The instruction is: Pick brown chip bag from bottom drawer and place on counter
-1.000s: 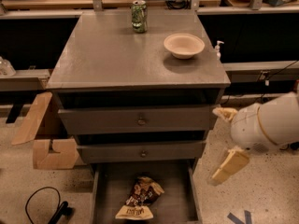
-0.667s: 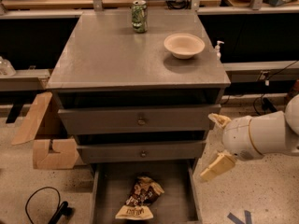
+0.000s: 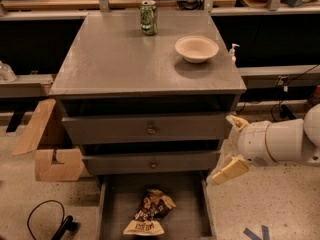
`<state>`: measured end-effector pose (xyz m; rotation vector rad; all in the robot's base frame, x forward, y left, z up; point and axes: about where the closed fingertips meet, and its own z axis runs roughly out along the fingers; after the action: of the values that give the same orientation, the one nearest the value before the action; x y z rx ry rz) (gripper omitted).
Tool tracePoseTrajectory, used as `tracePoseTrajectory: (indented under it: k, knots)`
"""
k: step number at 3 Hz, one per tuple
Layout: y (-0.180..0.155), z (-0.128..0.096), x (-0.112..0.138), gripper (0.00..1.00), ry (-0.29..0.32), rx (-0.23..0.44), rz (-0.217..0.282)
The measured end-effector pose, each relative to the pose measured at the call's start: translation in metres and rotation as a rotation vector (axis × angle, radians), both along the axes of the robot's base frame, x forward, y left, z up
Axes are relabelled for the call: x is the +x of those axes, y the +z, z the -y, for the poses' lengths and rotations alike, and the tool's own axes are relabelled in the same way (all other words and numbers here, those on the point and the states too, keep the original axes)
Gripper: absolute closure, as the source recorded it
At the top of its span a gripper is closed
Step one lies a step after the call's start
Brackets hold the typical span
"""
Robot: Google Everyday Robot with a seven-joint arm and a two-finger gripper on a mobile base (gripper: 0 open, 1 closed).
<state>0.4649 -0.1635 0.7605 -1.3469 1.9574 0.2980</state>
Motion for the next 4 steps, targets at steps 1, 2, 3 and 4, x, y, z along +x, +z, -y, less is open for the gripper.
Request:
tracePoseTrajectory:
  k: [1,2,3,4]
  knots:
    - [-0.035,-0.018,0.010,0.00,0.000,0.006,-0.016]
    - [-0.123,-0.057,0.023,0.00,0.024,0.042,-0.052]
    - [-0.222,-0.088,0.048,0.00,0.029,0.082,-0.028]
    - [-0.296,-0.104,0.052,0.00,0.021,0.130,-0.059]
